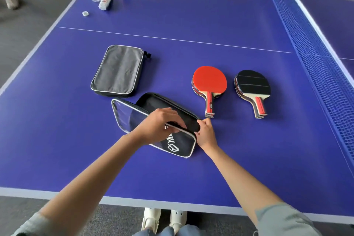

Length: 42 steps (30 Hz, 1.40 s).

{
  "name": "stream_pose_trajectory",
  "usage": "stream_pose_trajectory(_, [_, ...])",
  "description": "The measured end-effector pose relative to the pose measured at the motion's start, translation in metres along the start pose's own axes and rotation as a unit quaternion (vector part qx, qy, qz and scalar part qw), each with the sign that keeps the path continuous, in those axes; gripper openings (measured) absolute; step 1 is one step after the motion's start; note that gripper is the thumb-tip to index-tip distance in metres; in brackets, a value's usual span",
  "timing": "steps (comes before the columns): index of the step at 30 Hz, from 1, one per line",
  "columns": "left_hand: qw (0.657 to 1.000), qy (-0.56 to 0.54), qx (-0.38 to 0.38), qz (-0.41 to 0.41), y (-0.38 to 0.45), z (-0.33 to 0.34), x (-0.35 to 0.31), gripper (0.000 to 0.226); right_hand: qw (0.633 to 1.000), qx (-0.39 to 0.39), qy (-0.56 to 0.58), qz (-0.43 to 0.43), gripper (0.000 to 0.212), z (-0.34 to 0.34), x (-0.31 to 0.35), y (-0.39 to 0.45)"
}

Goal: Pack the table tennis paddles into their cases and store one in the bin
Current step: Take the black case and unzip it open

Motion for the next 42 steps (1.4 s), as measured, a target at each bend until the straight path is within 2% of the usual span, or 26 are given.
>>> stream_pose_trajectory(4, [0.989, -0.031, 0.138, -0.054, -0.024, 0.005, -0.001, 0.026, 0.998, -0.002, -0.041, 0.043, 0.037, -0.011, -0.016, 0.0])
stream_pose_trajectory(8, [0.927, -0.045, 0.319, -0.193, -0.062, 0.031, 0.03, 0.042, 0.992, -0.007, -0.12, 0.047, 0.03, -0.013, -0.025, -0.008])
stream_pose_trajectory(10, [0.903, 0.008, 0.382, -0.194, -0.077, 0.044, 0.04, 0.044, 0.989, -0.012, -0.139, 0.045, 0.026, -0.008, -0.026, -0.012])
stream_pose_trajectory(12, [0.891, 0.04, 0.41, -0.188, -0.086, 0.055, 0.046, 0.058, 0.988, -0.017, -0.143, 0.046, 0.024, -0.005, -0.027, -0.017])
stream_pose_trajectory(14, [0.899, 0.026, 0.389, -0.201, -0.087, 0.063, 0.051, 0.075, 0.988, -0.026, -0.143, 0.045, 0.024, -0.002, -0.029, -0.02])
stream_pose_trajectory(15, [0.909, 0.005, 0.355, -0.22, -0.085, 0.067, 0.053, 0.079, 0.988, -0.026, -0.147, 0.04, 0.025, 0.0, -0.029, -0.022])
stream_pose_trajectory(17, [0.932, -0.001, 0.256, -0.257, -0.074, 0.079, 0.06, 0.075, 0.99, -0.029, -0.138, 0.028, 0.026, 0.005, -0.031, -0.025])
stream_pose_trajectory(19, [0.941, 0.062, 0.194, -0.271, -0.06, 0.095, 0.066, 0.063, 0.993, -0.032, -0.116, 0.003, 0.031, 0.009, -0.031, -0.027])
stream_pose_trajectory(23, [0.922, 0.148, 0.219, -0.284, -0.046, 0.141, 0.072, 0.064, 0.971, -0.043, -0.171, -0.16, 0.041, 0.016, -0.027, -0.022])
stream_pose_trajectory(26, [0.922, 0.179, 0.194, -0.282, -0.053, 0.159, 0.078, 0.068, 0.972, -0.032, -0.183, -0.141, 0.051, 0.023, -0.036, -0.019])
stream_pose_trajectory(29, [0.938, 0.164, 0.162, -0.258, -0.059, 0.156, 0.085, 0.064, 0.97, -0.017, -0.217, -0.108, 0.056, 0.034, -0.044, -0.026])
stream_pose_trajectory(33, [0.956, 0.147, 0.12, -0.225, -0.067, 0.134, 0.096, 0.049, 0.973, -0.033, -0.218, -0.065, 0.055, 0.052, -0.03, -0.056])
stream_pose_trajectory(36, [0.955, 0.139, 0.049, -0.256, -0.065, 0.118, 0.104, 0.036, 0.972, -0.043, -0.215, -0.085, 0.05, 0.059, -0.016, -0.061])
stream_pose_trajectory(39, [0.942, 0.113, 0.013, -0.316, -0.045, 0.109, 0.115, 0.054, 0.974, -0.034, -0.18, -0.13, 0.054, 0.053, -0.005, -0.037])
stream_pose_trajectory(42, [0.929, 0.13, 0.081, -0.337, -0.031, 0.122, 0.122, 0.066, 0.972, 0.0, -0.198, -0.127, 0.061, 0.053, -0.008, -0.012])
Point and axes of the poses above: each hand's wrist, its own y-axis towards the middle knuckle, its own z-axis out of the palm, x = y × z, the point moved 4 cm from there along y, towards the middle knuckle, and after that the axes turned 8 degrees about y, right-handed, at the moved point
